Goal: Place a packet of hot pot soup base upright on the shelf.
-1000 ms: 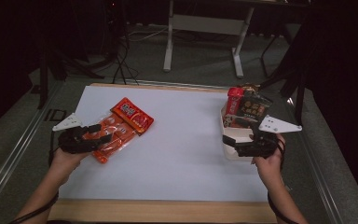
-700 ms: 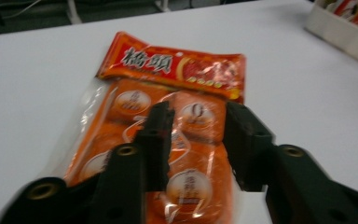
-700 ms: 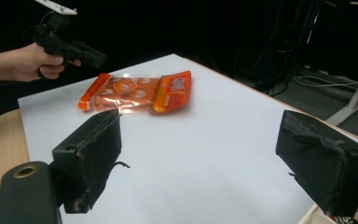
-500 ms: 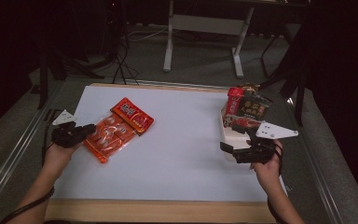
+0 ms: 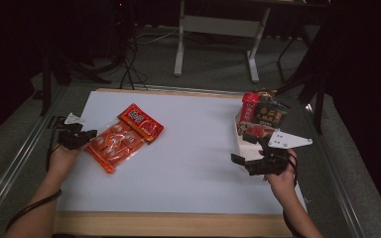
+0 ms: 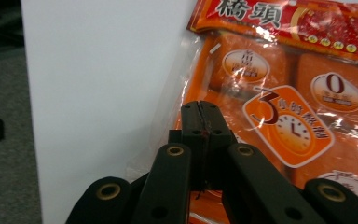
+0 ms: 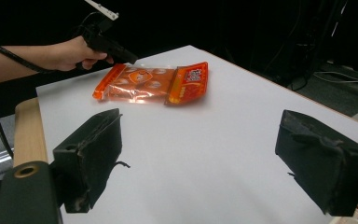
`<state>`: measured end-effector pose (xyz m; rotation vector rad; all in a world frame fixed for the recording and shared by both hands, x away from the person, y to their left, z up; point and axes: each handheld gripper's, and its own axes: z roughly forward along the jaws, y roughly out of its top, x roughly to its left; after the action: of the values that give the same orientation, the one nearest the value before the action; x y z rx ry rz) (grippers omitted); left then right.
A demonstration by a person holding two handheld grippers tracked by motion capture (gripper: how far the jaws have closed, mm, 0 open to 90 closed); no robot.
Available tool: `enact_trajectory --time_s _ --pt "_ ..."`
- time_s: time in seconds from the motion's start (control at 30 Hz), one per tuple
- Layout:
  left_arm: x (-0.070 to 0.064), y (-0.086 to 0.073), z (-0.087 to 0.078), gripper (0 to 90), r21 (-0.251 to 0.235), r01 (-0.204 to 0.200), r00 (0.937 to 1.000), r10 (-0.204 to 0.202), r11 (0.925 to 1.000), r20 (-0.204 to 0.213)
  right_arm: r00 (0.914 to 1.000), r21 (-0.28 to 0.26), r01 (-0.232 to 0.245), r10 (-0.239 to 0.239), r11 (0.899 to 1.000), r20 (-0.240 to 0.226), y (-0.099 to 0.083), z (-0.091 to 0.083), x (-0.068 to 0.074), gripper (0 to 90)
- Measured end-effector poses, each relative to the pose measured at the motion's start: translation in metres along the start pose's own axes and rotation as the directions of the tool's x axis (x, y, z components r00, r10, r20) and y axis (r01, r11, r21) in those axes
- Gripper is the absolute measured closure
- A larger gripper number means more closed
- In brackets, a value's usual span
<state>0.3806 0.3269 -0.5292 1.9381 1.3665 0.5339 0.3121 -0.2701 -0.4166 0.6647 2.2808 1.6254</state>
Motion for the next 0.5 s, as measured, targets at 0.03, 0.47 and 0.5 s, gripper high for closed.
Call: enact_trajectory --time_s 0.03,0.47,0.5 --pt "0.001 -0.001 0.002 90.0 0.013 -0.014 0.9997 0.014 0.9998 -0.021 1.0000 0.001 0.000 0.000 1.000 0.002 0.000 0.000 0.000 14.4" --pt "0.007 -0.006 0.012 90.0 0.088 -0.031 0.9990 0.034 0.9956 -0.029 1.0000 -0.003 -0.009 0.009 1.000 -0.003 0.000 0.000 -0.002 14.6" --pt "0.007 -0.006 0.012 90.0 0.091 -0.031 0.9993 0.033 0.9953 -0.019 0.9999 -0.001 -0.010 0.010 1.000 -0.004 0.000 0.001 -0.002 14.7"
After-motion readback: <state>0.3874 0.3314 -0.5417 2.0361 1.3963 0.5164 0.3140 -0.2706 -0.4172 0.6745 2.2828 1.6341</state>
